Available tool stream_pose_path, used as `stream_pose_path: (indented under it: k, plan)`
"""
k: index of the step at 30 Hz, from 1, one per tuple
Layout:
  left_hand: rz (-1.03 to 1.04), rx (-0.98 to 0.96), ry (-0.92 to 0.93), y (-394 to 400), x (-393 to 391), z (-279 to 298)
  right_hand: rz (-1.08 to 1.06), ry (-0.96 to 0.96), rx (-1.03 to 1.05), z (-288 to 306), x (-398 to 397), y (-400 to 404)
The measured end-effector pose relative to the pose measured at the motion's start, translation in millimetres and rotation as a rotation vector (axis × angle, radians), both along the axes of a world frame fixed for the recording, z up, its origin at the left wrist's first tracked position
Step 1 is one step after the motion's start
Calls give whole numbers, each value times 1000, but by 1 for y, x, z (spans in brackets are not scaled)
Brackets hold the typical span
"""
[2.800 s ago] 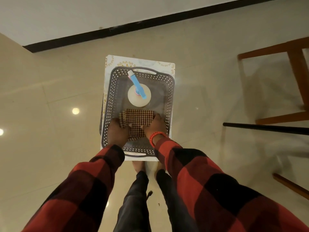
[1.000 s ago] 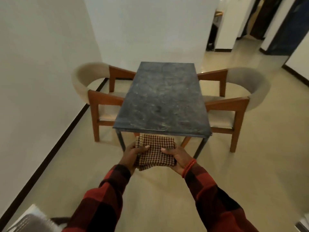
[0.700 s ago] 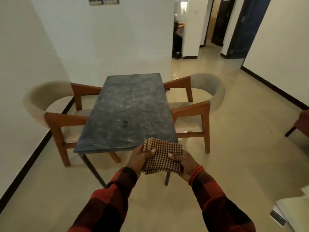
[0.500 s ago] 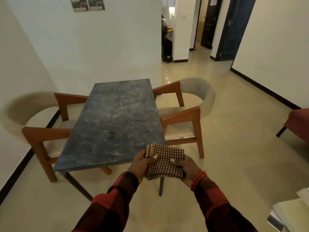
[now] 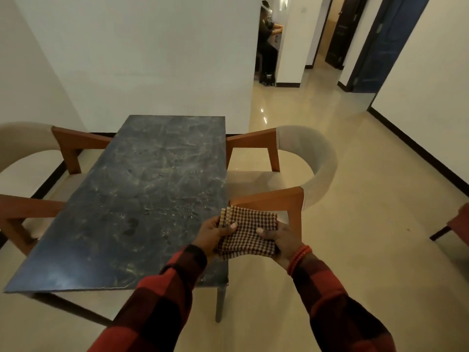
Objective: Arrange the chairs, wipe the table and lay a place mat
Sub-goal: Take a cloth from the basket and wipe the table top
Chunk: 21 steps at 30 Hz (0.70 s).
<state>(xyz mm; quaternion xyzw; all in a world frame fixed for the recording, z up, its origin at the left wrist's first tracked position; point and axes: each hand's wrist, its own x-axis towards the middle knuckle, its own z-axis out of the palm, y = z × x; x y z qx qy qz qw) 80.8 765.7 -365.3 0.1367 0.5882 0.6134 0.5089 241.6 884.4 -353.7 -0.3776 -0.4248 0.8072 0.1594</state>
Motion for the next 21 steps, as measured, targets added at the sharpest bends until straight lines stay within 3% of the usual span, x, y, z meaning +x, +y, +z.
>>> stream_pose_path:
  k: [7, 11, 16, 21]
  plan:
    - [251, -16, -46, 51, -32, -20, 223, 50, -117, -5, -58, 80]
    - [592, -35, -67, 71, -37, -35, 277, 83, -274, -17, -102, 110]
    - [898, -39, -135, 90, -34, -41, 325, 132, -374, -40, -144, 114]
    - [1069, -43, -174, 91, -46, -50, 407, 155, -451, -53, -178, 97]
